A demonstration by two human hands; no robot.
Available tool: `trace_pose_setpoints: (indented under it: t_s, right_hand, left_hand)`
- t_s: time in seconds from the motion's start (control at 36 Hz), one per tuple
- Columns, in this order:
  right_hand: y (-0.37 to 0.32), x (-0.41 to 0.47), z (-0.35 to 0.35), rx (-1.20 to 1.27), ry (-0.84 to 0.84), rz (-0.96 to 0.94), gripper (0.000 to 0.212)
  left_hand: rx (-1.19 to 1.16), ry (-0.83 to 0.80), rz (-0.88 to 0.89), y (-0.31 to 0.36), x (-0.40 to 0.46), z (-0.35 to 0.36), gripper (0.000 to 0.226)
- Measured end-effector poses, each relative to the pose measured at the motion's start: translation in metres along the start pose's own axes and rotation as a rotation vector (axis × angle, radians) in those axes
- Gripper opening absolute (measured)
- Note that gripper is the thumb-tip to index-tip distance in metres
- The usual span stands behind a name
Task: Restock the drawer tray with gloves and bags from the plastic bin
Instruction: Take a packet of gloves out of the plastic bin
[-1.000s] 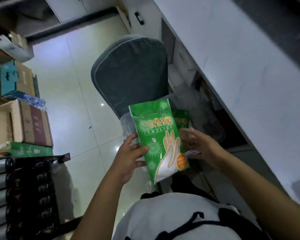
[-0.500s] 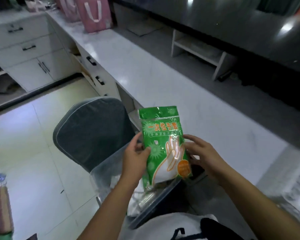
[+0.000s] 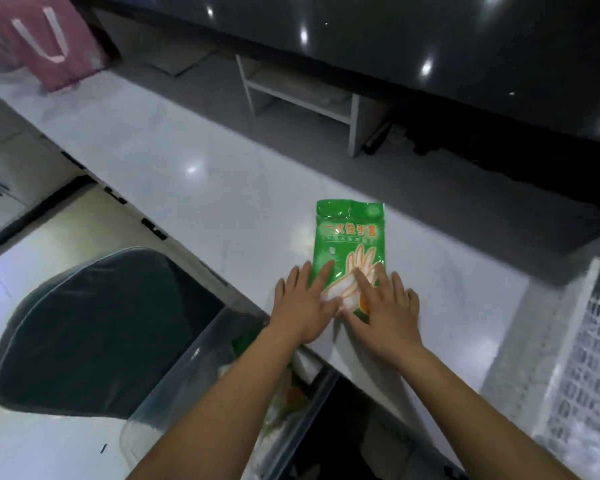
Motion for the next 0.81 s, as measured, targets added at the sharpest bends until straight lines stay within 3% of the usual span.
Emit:
trace_pose_setpoints:
  t_s: [0.22, 0.31, 0.36, 0.42, 0.5, 0.56, 0.61, 0.72, 0.81]
  right_hand:
    - [-0.005, -0.006, -0.006, -0.035, 0.0, 0.008, 0.08]
    - [-0.042, -0.02, -0.032, -0.014, 0.162, -0.07, 0.082]
    - [-0.086, -0.042, -0.037, 0.043, 0.252, -0.267, 0.08]
    - [-0.128, -0.068, -0.023, 0.085, 0.25, -0.454, 0.079]
    - [-0.172, -0.101, 0.026, 0.063, 0.126, -0.653, 0.076]
    - [-0.183, -0.12, 0.079, -0.067, -0.064, -0.748, 0.074]
    - [-0.176, -0.132, 0.137, -0.252, -0.263, -0.792, 0.073]
    - [-0.13, -0.137, 0.228, -0.392, -0.543, -0.618, 0.072]
    - [-0.105, -0.14, 0.254, -0.361, -0.59, -0.491, 0.07]
  left_hand:
    - [-0.029, 0.085, 0.021, -0.027, -0.017, -0.01, 0.065]
    - [-0.173, 0.224, -0.214, -0.079, -0.037, -0.028, 0.062]
    - [-0.3, 0.407, -0.426, -0.127, -0.07, -0.034, 0.059]
    - [-0.407, 0.49, -0.624, -0.17, -0.111, -0.023, 0.058]
    - [-0.41, 0.264, -0.84, -0.218, -0.167, 0.027, 0.067]
    - [-0.397, 0.045, -0.895, -0.237, -0.2, 0.067, 0.075]
    - [-0.458, -0.058, -0.9, -0.248, -0.223, 0.1, 0.078]
    - [-0.663, -0.132, -0.862, -0.267, -0.234, 0.146, 0.067]
    - [-0.804, -0.218, -0.835, -0.274, -0.223, 0.174, 0.063]
Point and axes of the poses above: each hand's wrist, its own x-axis towards the middle knuckle, its own z-axis out of the palm, y = z × x, the point moved 7 cm from there along x, towards the middle knuckle, and after that the axes turned 11 degrees about -x, right-handed, at the moved point
